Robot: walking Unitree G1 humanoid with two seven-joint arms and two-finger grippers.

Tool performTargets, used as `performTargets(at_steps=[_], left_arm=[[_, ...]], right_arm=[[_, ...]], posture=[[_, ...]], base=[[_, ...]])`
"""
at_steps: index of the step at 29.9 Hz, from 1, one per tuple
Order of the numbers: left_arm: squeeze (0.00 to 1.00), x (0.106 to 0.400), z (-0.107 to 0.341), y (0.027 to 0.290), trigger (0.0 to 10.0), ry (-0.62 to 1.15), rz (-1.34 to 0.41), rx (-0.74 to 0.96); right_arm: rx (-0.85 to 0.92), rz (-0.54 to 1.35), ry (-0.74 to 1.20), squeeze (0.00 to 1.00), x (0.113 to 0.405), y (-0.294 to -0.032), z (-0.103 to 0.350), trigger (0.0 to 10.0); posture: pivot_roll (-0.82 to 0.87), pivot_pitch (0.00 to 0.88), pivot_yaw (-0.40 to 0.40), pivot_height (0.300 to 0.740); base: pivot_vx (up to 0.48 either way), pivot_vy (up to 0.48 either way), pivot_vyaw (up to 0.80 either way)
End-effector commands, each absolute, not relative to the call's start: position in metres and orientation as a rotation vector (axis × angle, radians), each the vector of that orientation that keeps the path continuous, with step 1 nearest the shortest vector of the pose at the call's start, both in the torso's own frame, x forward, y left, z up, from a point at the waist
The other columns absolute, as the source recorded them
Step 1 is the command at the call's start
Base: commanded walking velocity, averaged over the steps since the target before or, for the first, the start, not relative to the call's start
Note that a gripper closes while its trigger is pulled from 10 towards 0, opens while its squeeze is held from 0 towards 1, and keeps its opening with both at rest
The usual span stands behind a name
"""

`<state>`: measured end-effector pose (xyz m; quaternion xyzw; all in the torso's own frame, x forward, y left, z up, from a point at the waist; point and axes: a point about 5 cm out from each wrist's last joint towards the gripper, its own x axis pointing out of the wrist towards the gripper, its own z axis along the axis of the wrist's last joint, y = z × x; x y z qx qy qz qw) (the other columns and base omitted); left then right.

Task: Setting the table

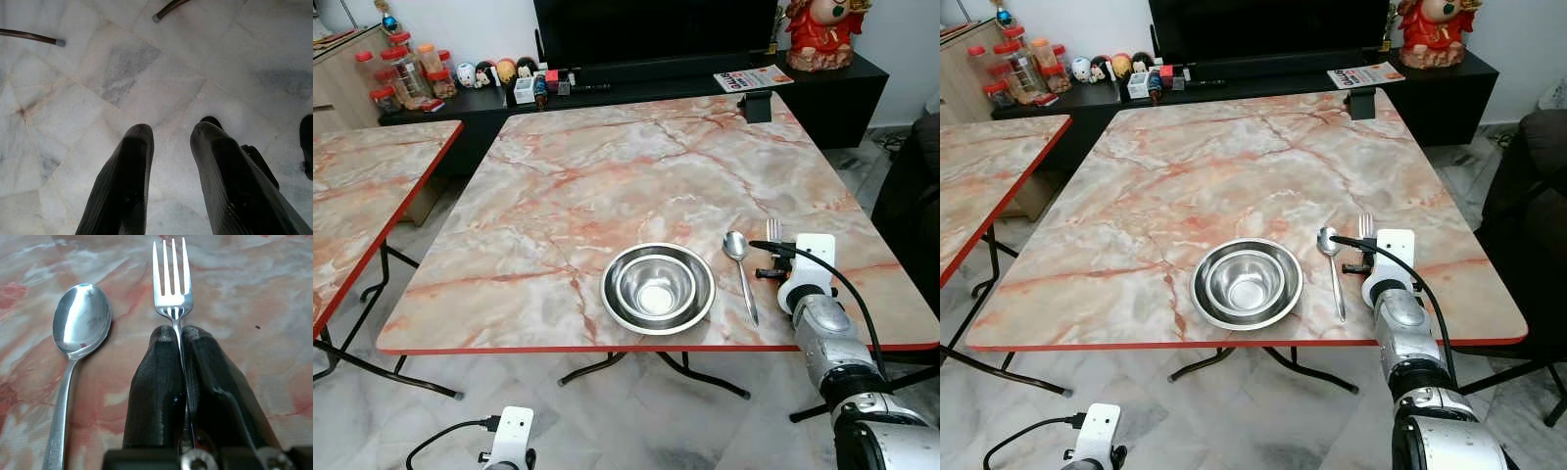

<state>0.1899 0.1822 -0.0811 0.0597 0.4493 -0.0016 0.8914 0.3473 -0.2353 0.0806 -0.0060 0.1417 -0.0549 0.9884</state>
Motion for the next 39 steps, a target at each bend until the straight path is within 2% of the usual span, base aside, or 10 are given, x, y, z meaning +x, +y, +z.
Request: performTargets(at_steps=[1, 24, 25, 27, 39], left_arm=[[0.00, 0.1886, -0.0814, 0.1876, 10.0, 0.950, -0.006, 0.139], [0.00, 0.1891, -0.0812, 0.1876, 10.0, 0.951, -0.002, 0.140], [0.00, 0.1892, -0.0812, 0.1875, 10.0, 0.951, -0.002, 0.140], [0.00, 0.1887, -0.0814, 0.1878, 10.0, 0.952, -0.001, 0.140], [0.00, 0.1890, -0.0812, 0.1882, 10.0, 0.951, -0.001, 0.139]], right_arm=[[0.004, -0.101, 0.348, 0.00, 0.3433, -0.2309, 0.0692, 10.0], [0.003, -0.066, 0.373, 0.01, 0.3419, -0.2246, 0.0639, 10.0], [0.003, -0.065, 0.373, 0.45, 0.3421, -0.2245, 0.0640, 10.0], [0.004, -0.066, 0.372, 1.00, 0.3422, -0.2244, 0.0642, 10.0], [-0.020, -0.087, 0.370, 1.00, 0.3417, -0.2259, 0.0640, 10.0]], posture=[[-0.21, 0.000, 0.115, 0.740], [-0.20, 0.000, 0.112, 0.740], [-0.20, 0.000, 0.112, 0.740], [-0.20, 0.000, 0.112, 0.740], [-0.20, 0.000, 0.112, 0.740]], base=[[0.000, 0.000, 0.00], [0.000, 0.000, 0.00], [0.000, 0.000, 0.00], [0.000, 0.000, 0.00], [0.000, 0.000, 0.00]])
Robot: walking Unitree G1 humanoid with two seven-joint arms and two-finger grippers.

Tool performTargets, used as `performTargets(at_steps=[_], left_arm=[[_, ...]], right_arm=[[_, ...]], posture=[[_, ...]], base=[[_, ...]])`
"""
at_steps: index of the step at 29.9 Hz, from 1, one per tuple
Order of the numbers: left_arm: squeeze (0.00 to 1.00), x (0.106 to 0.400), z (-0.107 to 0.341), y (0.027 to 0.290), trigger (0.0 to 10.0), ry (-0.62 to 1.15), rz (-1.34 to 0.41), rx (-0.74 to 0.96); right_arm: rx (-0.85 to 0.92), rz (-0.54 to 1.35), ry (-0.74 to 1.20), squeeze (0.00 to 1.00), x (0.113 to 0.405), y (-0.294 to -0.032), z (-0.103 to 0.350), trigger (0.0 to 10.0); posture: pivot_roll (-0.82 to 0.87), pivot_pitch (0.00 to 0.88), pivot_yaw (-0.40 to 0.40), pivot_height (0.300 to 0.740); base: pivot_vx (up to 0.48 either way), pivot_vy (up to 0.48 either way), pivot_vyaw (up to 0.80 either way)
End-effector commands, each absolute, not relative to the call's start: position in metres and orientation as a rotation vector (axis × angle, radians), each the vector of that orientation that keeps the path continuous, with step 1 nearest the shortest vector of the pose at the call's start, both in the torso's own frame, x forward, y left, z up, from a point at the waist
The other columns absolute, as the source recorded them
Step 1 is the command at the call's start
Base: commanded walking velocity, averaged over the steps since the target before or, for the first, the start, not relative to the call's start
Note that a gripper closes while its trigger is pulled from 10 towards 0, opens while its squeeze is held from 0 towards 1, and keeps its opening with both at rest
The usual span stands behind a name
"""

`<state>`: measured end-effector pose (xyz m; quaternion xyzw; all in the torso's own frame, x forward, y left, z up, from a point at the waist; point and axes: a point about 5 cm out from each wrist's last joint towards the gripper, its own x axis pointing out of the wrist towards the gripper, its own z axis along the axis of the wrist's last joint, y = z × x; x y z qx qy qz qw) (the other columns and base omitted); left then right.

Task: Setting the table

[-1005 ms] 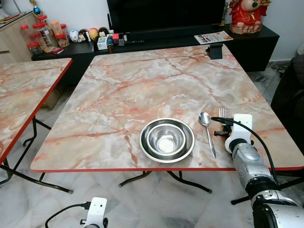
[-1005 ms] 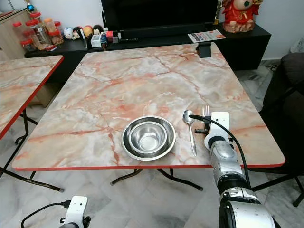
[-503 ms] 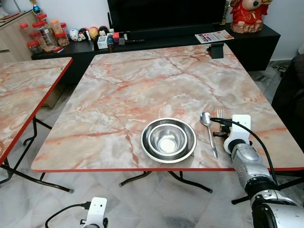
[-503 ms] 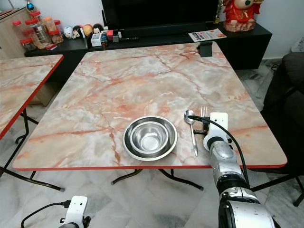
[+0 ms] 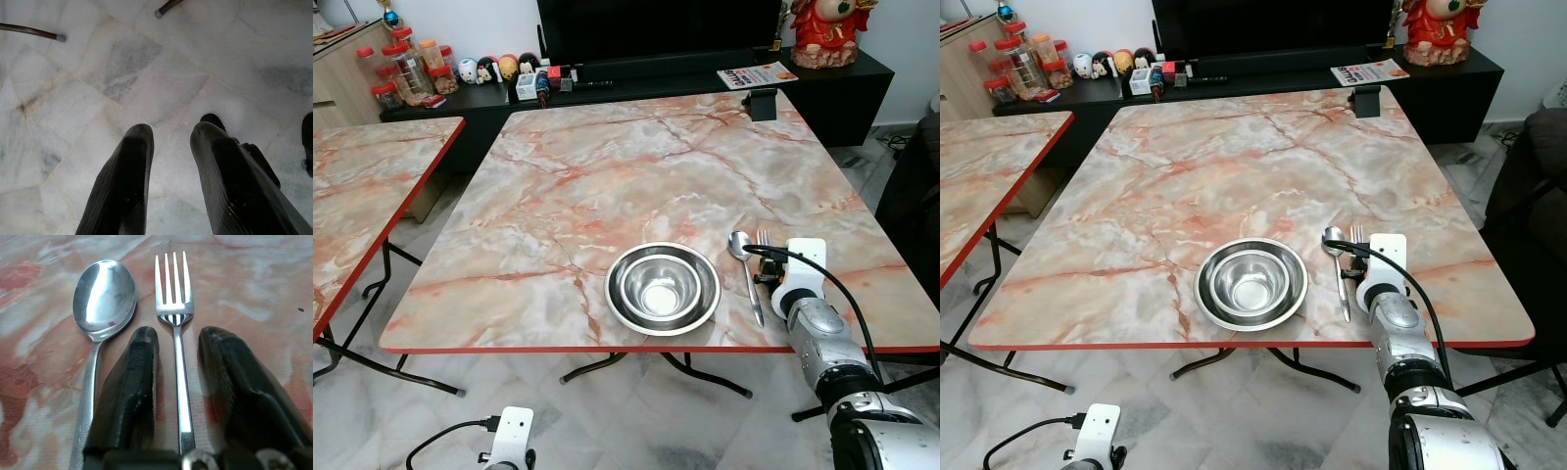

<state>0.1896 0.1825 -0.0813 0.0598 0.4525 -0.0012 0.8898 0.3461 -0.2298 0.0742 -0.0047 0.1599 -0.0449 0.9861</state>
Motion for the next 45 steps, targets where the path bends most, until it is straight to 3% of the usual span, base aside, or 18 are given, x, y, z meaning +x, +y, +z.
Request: performTargets(at_steps=[1, 2, 3, 18, 19, 27, 45], left_arm=[[0.00, 0.189, -0.081, 0.188, 10.0, 0.951, -0.001, 0.139], [0.00, 0.189, -0.081, 0.188, 10.0, 0.951, 0.000, 0.139], [0.00, 0.189, -0.081, 0.188, 10.0, 0.952, 0.000, 0.138], [0.00, 0.192, -0.080, 0.186, 10.0, 0.943, -0.007, 0.130], [0.00, 0.193, -0.079, 0.186, 10.0, 0.932, -0.003, 0.123], [0.00, 0.194, -0.079, 0.185, 10.0, 0.933, 0.012, 0.112], [0.00, 0.191, -0.080, 0.191, 10.0, 0.936, 0.017, 0.134]], right_arm=[[-0.032, -0.094, 0.360, 1.00, 0.342, -0.227, 0.065, 10.0], [-0.047, -0.104, 0.340, 0.58, 0.343, -0.228, 0.068, 10.0], [-0.050, -0.113, 0.318, 0.00, 0.345, -0.229, 0.072, 10.0], [-0.064, -0.183, -0.023, 0.00, 0.359, -0.236, 0.127, 10.0], [-0.051, -0.174, -0.119, 0.00, 0.360, -0.234, 0.141, 10.0], [-0.027, -0.159, -0.244, 0.00, 0.361, -0.221, 0.158, 10.0], [-0.054, -0.060, -0.365, 0.00, 0.364, -0.183, 0.187, 10.0]], posture=[[-0.20, 0.000, 0.112, 0.740], [-0.20, 0.000, 0.112, 0.740], [-0.20, 0.000, 0.112, 0.740], [-0.21, 0.000, 0.115, 0.740], [-0.21, 0.000, 0.115, 0.740], [-0.21, 0.000, 0.114, 0.740], [-0.21, 0.000, 0.119, 0.740]], base=[[0.000, 0.000, 0.00], [0.000, 0.000, 0.00], [0.000, 0.000, 0.00], [0.000, 0.000, 0.00], [0.000, 0.000, 0.00], [0.000, 0.000, 0.00], [0.000, 0.474, 0.00]])
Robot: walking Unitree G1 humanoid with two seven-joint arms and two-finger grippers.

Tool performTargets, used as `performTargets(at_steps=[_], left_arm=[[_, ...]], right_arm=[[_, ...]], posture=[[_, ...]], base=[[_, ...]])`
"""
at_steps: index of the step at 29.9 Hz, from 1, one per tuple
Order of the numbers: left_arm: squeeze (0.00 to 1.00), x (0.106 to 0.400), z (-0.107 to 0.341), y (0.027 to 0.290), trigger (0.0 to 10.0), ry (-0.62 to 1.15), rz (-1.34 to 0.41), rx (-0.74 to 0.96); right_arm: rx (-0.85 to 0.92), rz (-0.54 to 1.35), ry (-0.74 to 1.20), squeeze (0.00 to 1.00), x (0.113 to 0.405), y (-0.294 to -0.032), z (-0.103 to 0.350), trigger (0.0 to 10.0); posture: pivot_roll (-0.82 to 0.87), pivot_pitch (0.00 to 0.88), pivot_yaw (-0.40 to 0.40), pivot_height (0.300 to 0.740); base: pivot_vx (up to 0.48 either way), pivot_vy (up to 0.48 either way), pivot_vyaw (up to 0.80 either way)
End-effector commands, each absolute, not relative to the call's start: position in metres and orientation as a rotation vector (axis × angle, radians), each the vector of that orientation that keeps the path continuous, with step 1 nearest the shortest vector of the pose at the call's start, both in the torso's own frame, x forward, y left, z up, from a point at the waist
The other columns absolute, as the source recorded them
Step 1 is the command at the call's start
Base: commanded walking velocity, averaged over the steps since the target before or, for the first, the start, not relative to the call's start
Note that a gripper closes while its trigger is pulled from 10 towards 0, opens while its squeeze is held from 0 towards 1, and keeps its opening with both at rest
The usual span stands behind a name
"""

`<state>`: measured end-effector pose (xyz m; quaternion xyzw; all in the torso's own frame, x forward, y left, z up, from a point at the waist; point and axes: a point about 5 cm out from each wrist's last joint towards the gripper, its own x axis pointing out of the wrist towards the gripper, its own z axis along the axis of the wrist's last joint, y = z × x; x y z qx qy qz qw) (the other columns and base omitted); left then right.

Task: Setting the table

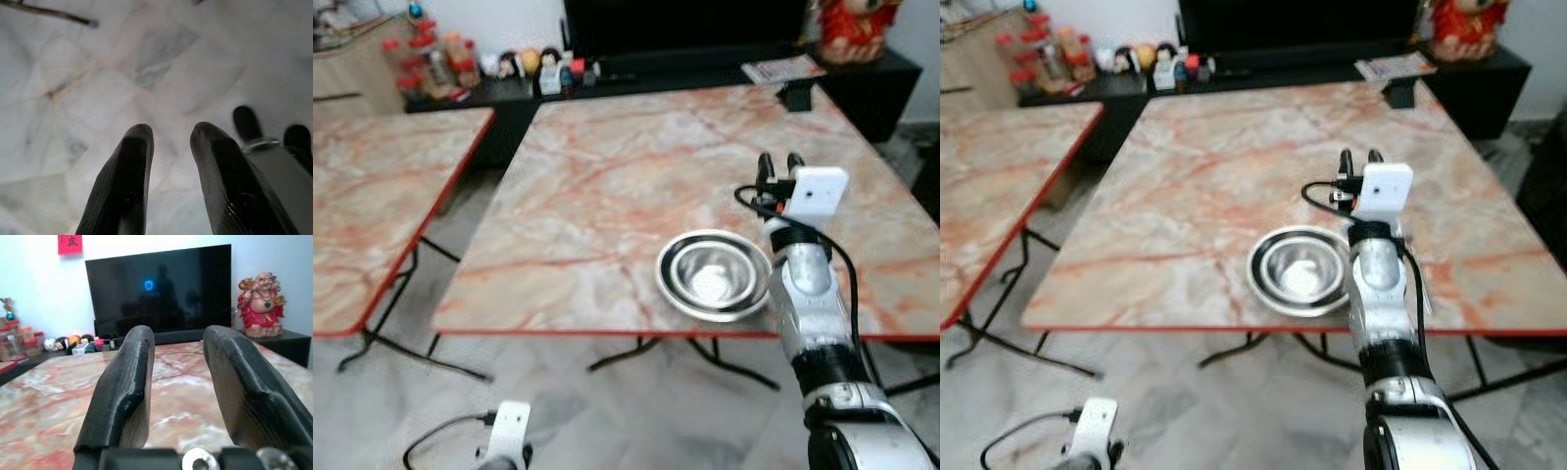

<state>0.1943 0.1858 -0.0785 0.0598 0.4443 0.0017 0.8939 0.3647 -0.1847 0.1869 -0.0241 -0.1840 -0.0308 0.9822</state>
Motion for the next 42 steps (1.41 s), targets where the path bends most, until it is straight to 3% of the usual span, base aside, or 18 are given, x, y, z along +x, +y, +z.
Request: performTargets(at_steps=[1, 20, 32, 37, 39, 42], left_arm=[[0.00, 0.191, -0.080, 0.191, 10.0, 0.935, 0.017, 0.135], [0.00, 0.188, -0.081, 0.192, 10.0, 0.938, 0.011, 0.150], [0.00, 0.185, -0.082, 0.193, 10.0, 0.943, 0.012, 0.153], [0.00, 0.184, -0.083, 0.193, 10.0, 0.948, 0.008, 0.156], [0.00, 0.184, -0.083, 0.191, 10.0, 0.947, 0.008, 0.154], [0.00, 0.184, -0.083, 0.191, 10.0, 0.946, 0.007, 0.152]], right_arm=[[-0.053, -0.060, -0.365, 0.00, 0.364, -0.182, 0.187, 10.0], [-0.047, -0.015, -0.390, 0.00, 0.358, -0.161, 0.191, 10.0], [-0.031, 0.023, -0.287, 0.00, 0.349, -0.146, 0.162, 10.0], [-0.039, 0.061, -0.095, 0.00, 0.337, -0.141, 0.109, 10.0], [-0.086, 0.061, 0.093, 0.00, 0.318, -0.146, 0.059, 10.0], [-0.099, 0.060, 0.214, 0.00, 0.303, -0.152, 0.032, 10.0]], posture=[[-0.21, 0.000, 0.120, 0.740], [-0.22, 0.000, 0.119, 0.740], [-0.22, 0.000, 0.114, 0.740], [-0.22, 0.000, 0.108, 0.740], [-0.22, 0.000, 0.105, 0.740], [-0.22, 0.000, 0.105, 0.740]], base=[[0.000, 0.480, 0.00], [0.000, 0.480, 0.00], [0.000, 0.480, 0.00], [0.000, 0.480, 0.00], [0.000, 0.480, 0.00], [0.000, 0.480, 0.00]])
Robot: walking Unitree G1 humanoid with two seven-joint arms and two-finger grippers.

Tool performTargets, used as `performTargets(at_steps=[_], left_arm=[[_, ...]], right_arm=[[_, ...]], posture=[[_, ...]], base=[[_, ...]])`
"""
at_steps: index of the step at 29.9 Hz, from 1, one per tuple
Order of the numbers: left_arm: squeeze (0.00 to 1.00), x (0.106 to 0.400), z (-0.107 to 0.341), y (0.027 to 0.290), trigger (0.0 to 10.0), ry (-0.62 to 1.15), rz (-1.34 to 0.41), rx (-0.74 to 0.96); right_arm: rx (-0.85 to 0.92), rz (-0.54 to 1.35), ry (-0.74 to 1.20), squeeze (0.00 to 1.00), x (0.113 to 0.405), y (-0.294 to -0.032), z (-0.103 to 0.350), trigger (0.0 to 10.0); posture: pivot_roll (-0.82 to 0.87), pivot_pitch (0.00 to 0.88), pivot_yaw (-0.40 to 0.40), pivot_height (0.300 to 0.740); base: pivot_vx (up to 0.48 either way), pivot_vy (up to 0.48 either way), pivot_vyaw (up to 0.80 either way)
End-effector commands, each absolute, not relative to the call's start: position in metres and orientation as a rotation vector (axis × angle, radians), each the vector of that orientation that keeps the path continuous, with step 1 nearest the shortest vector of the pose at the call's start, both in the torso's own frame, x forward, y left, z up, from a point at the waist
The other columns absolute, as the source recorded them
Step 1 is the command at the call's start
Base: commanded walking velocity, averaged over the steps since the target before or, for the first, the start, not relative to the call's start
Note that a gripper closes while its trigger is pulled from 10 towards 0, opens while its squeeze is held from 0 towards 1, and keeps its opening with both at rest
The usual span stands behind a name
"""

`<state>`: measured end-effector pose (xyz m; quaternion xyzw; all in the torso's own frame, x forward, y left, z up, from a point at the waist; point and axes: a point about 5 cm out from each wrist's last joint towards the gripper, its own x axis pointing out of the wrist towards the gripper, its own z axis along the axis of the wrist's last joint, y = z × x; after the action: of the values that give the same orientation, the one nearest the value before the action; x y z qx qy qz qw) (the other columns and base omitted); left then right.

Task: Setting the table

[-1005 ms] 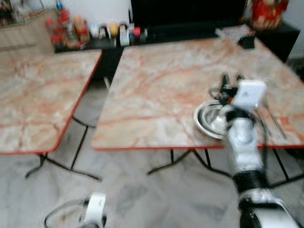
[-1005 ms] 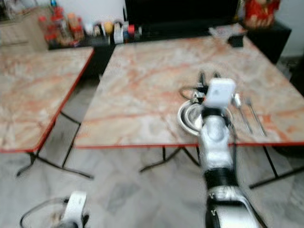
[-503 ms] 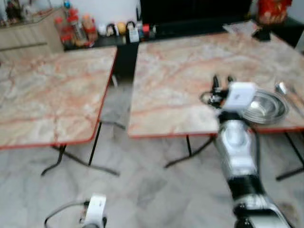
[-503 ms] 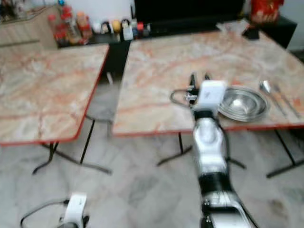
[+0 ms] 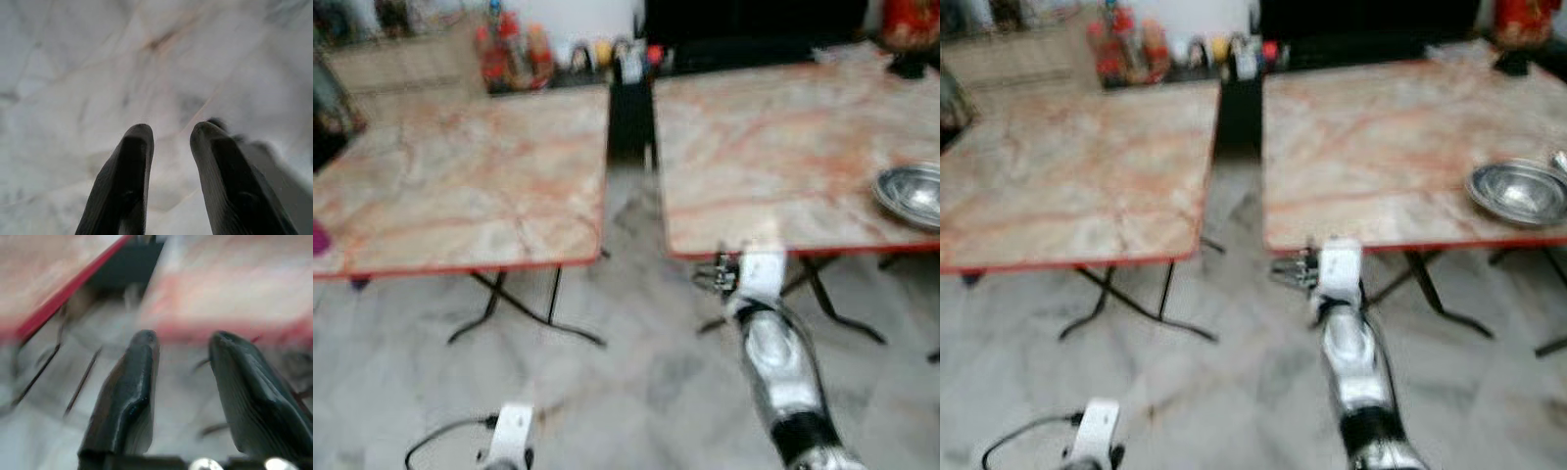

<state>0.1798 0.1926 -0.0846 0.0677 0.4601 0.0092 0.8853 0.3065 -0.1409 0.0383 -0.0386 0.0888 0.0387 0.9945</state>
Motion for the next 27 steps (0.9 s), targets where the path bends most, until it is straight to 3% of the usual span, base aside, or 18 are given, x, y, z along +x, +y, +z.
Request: performTargets(at_steps=[1, 5, 7, 9, 14, 23, 27], left_arm=[[0.00, 0.184, -0.083, 0.190, 10.0, 0.945, 0.007, 0.151], [0.00, 0.187, -0.082, 0.190, 10.0, 0.940, 0.017, 0.141], [0.00, 0.187, -0.081, 0.190, 10.0, 0.939, 0.020, 0.139], [0.00, 0.190, -0.080, 0.190, 10.0, 0.933, 0.022, 0.137], [0.00, 0.194, -0.078, 0.188, 10.0, 0.925, 0.023, 0.133], [0.00, 0.193, -0.079, 0.188, 10.0, 0.931, 0.012, 0.143], [0.00, 0.189, -0.081, 0.187, 10.0, 0.947, 0.032, 0.126]], right_arm=[[-0.106, 0.054, 0.304, 0.00, 0.292, -0.157, 0.013, 10.0], [-0.083, 0.026, 0.586, 0.00, 0.250, -0.173, -0.036, 10.0], [-0.071, 0.019, 0.629, 0.00, 0.242, -0.175, -0.043, 10.0], [-0.086, 0.008, 0.808, 0.00, 0.208, -0.183, -0.068, 10.0], [-0.090, -0.043, 0.970, 0.00, 0.171, -0.193, -0.088, 10.0], [-0.032, -0.080, 0.989, 0.00, 0.160, -0.192, -0.093, 10.0], [-0.072, -0.003, 0.981, 0.00, 0.166, -0.186, -0.091, 10.0]], posture=[[-0.22, 0.000, 0.107, 0.740], [-0.21, 0.000, 0.105, 0.740], [-0.21, 0.000, 0.105, 0.740], [-0.21, 0.000, 0.108, 0.740], [-0.20, 0.000, 0.108, 0.740], [-0.21, 0.000, 0.123, 0.740], [-0.14, 0.000, 0.062, 0.740]], base=[[0.000, 0.394, 0.00], [0.000, 0.392, 0.00], [0.000, 0.390, 0.00], [0.000, 0.386, 0.00], [0.000, 0.391, 0.00], [0.000, 0.357, 0.00], [0.000, 0.000, 0.00]])
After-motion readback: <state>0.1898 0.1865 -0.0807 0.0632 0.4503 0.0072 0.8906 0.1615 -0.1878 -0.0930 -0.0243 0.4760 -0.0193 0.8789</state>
